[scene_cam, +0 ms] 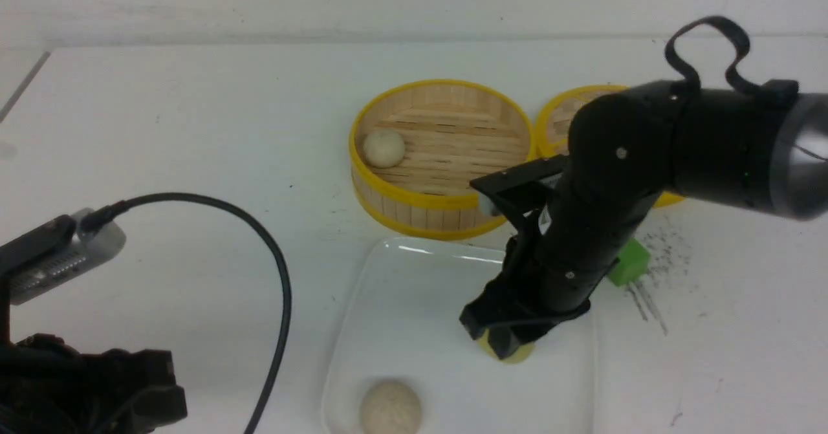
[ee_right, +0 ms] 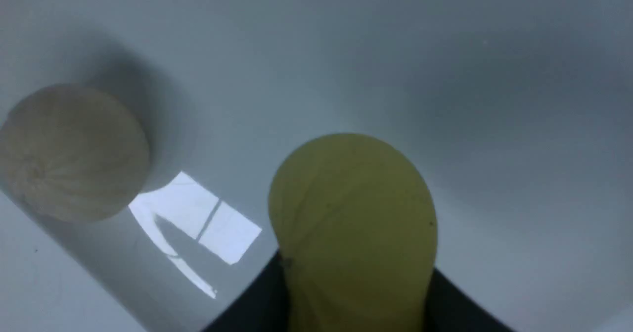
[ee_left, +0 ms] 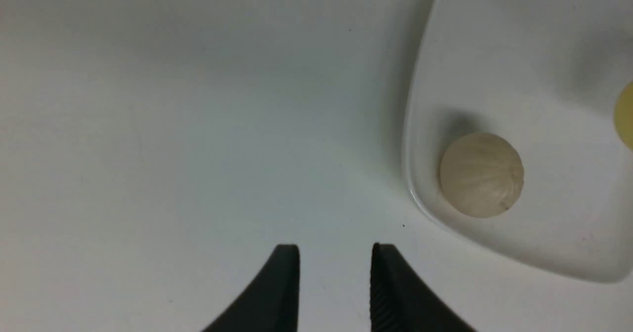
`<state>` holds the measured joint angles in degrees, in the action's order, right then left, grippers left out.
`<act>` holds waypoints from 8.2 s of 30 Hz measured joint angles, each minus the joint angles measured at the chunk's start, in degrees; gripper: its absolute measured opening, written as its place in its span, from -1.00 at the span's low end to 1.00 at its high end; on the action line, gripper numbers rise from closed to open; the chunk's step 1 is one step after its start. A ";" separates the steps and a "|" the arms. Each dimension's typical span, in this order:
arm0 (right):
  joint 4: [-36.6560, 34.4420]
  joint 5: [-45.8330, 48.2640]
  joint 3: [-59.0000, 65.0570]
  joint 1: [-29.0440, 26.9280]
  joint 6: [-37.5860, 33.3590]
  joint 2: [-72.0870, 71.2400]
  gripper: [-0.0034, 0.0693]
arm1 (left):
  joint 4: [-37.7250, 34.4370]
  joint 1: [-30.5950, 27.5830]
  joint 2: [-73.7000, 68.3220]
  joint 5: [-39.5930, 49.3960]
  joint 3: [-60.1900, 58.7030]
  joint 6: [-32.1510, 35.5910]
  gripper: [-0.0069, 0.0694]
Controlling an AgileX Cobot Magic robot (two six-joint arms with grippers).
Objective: Put the steamed buns into the plate on the white tablecloth.
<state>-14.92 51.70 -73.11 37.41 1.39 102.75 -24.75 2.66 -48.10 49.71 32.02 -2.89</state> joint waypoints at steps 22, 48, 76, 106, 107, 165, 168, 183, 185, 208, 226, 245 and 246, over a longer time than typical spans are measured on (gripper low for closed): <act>14.14 18.41 4.91 -1.02 2.19 -23.06 -0.94 | -1.69 6.35 -38.68 5.69 41.99 4.31 -0.19; 14.50 13.26 17.24 -1.02 2.19 -33.83 -0.93 | 18.93 19.81 -86.64 10.87 96.86 -2.87 0.32; 14.58 12.96 17.24 -1.02 2.19 -33.83 -0.89 | 16.09 19.86 -77.43 20.32 103.19 -2.05 -0.76; 18.63 19.81 17.24 -1.02 7.30 -66.71 -0.82 | 22.99 40.42 -63.98 2.24 50.34 -16.15 0.26; 18.63 20.19 17.24 -1.02 7.30 -70.01 -0.82 | 23.22 40.42 -63.92 2.12 50.34 -16.21 0.35; 18.70 -37.40 60.34 -9.74 8.59 -103.01 -0.70 | 34.06 40.49 -54.86 -2.37 55.51 -16.32 -0.79; 18.33 -37.28 64.78 -17.16 8.59 -103.45 -0.69 | 34.11 40.49 -54.86 -2.37 55.51 -16.32 -0.79; 17.15 -29.77 74.48 -37.73 8.59 -103.45 -0.67 | 39.70 40.49 -45.77 -0.51 55.51 -14.96 -0.78; 17.15 -29.61 74.48 -37.86 8.59 -103.45 -0.67 | 39.90 40.49 -43.75 0.41 55.51 -14.96 -0.77; 17.15 -29.13 74.37 -42.92 8.59 -103.45 -0.59 | 49.55 40.49 3.35 12.08 25.47 -25.77 -0.77; 17.15 -29.13 74.37 -42.92 8.59 -103.45 -0.56 | 50.70 40.49 21.57 -19.96 -3.86 -43.19 -0.73; 17.15 -29.13 74.31 -42.99 8.59 -103.45 -0.49 | 56.88 30.88 25.34 -15.36 -10.19 -44.55 -0.71; 17.15 -29.13 74.31 -42.99 8.59 -103.45 -0.49 | 57.01 28.78 26.62 -15.80 -11.24 -44.52 -0.71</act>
<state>2.22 22.57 1.20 -5.58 9.98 -0.69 32.26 31.45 -21.48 33.92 20.78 -47.40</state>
